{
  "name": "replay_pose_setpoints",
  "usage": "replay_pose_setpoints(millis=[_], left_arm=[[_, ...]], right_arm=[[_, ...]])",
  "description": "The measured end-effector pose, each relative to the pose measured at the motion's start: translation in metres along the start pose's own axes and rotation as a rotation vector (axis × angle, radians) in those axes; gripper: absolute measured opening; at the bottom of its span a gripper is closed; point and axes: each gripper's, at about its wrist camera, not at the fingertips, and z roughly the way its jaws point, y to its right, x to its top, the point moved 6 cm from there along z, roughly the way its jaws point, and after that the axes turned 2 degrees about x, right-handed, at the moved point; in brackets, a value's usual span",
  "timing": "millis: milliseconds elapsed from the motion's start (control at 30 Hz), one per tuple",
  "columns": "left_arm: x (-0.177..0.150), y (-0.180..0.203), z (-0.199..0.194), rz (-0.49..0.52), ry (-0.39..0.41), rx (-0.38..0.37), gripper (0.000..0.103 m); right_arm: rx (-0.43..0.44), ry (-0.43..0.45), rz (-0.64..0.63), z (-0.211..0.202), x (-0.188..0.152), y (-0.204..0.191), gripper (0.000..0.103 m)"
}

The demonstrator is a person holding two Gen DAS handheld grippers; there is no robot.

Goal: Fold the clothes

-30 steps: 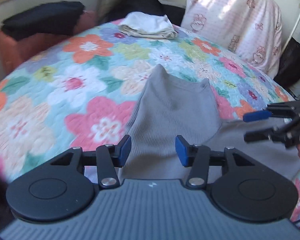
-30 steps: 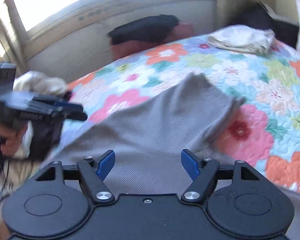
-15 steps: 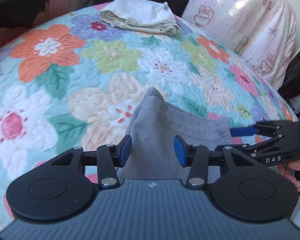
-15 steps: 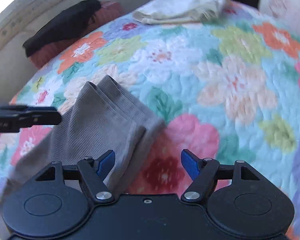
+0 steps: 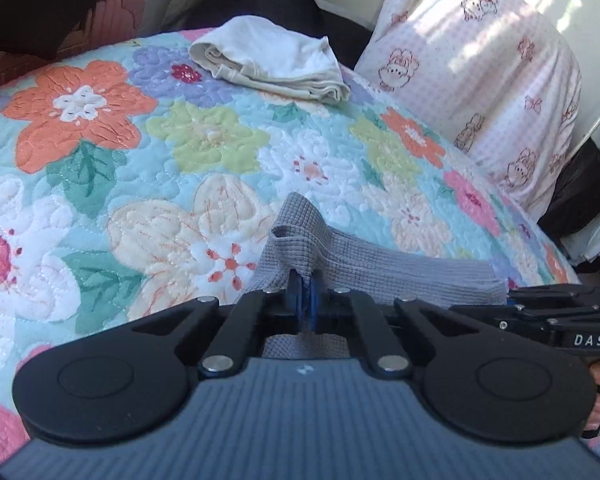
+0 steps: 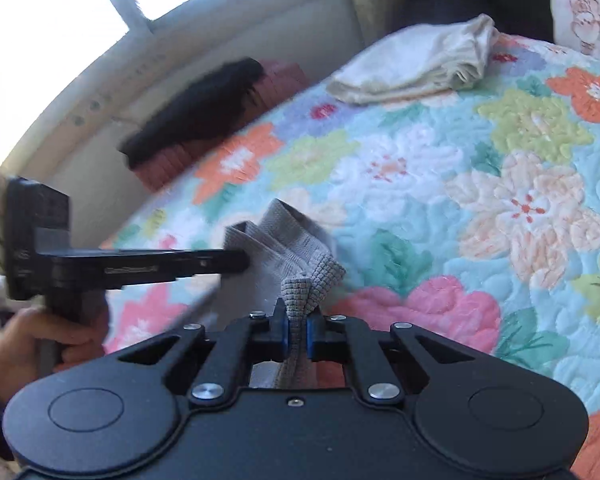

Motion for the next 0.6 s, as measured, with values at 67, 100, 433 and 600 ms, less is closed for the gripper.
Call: replay_pose_setpoints(millis=[67,100,433,600], left_arm=[[-0.003,0.003,-0.033,-0.039,0.056,-0.031,0.003],[-0.008,0.006,-0.052,-0.053,0.090,-0.049,0.003],[-0.176,0.007,-0.161,-0.454,0.031,-0.122,0.003],[-0.195,0.012,-0.152,-0.355,-0.008,-0.016,0.003]], right_arm=[[0.065,0.025,-0.042,-0.018,-0.004,-0.018,0.010],[0.095,0.033,-0.076,-0.028,-0.008,-0.028,0.010],[0.210,-0.082,-0.423,-0.076,-0.145,-0.085,0.010],[0.208,-0.081,-0.357,-0.071,-0.163,-0.071,0.010]])
